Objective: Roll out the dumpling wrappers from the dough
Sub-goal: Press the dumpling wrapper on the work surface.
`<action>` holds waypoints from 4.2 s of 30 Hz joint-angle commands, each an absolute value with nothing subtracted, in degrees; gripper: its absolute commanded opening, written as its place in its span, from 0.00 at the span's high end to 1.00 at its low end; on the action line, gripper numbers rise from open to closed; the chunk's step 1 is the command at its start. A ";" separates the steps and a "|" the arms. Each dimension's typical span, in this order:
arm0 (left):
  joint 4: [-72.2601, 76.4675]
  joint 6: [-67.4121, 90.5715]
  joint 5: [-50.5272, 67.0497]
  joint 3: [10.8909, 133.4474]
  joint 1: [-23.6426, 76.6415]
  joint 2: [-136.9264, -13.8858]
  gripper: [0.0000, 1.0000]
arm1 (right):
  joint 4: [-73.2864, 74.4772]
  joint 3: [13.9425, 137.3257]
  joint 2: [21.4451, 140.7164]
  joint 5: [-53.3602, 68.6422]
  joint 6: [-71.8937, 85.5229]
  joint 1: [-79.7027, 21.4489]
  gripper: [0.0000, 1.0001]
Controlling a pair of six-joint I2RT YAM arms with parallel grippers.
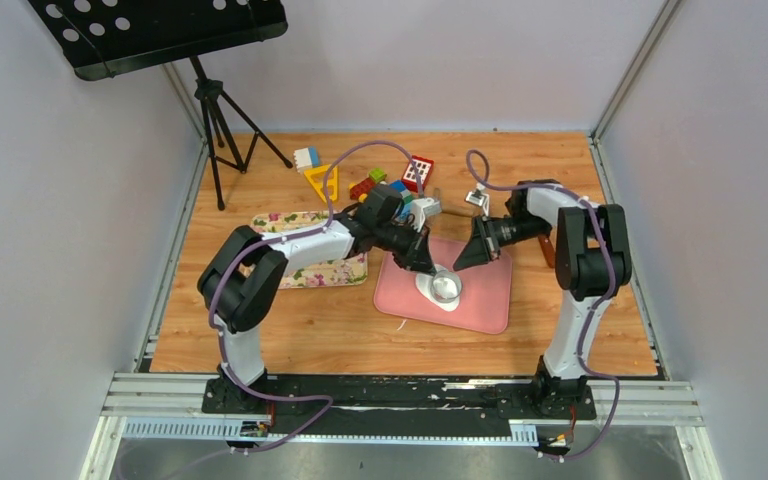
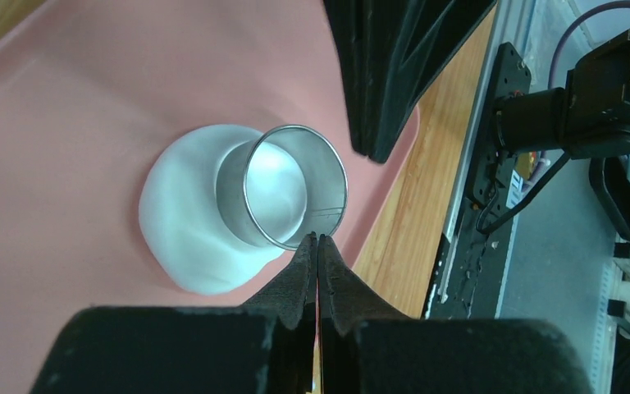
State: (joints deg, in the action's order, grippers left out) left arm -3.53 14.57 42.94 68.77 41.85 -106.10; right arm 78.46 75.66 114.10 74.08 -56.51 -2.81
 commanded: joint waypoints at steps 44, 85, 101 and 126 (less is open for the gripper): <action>-8.07 12.60 33.70 70.93 45.26 -114.10 1.00 | 61.55 74.09 122.10 63.38 -40.43 -5.51 1.00; -10.16 12.70 32.86 71.28 45.53 -118.52 1.00 | 59.10 72.77 120.26 59.09 -38.43 -6.97 1.00; -7.75 13.53 34.68 72.42 46.06 -114.74 1.00 | 63.96 75.00 117.90 63.88 -43.22 -7.20 1.00; -4.09 15.70 41.34 74.65 46.32 -108.18 0.97 | 71.07 77.70 116.73 66.52 -50.26 -9.73 1.00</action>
State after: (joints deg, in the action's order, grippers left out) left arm -5.78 15.09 38.52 72.51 46.11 -112.46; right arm 67.66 75.07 119.79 63.99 -45.06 -8.71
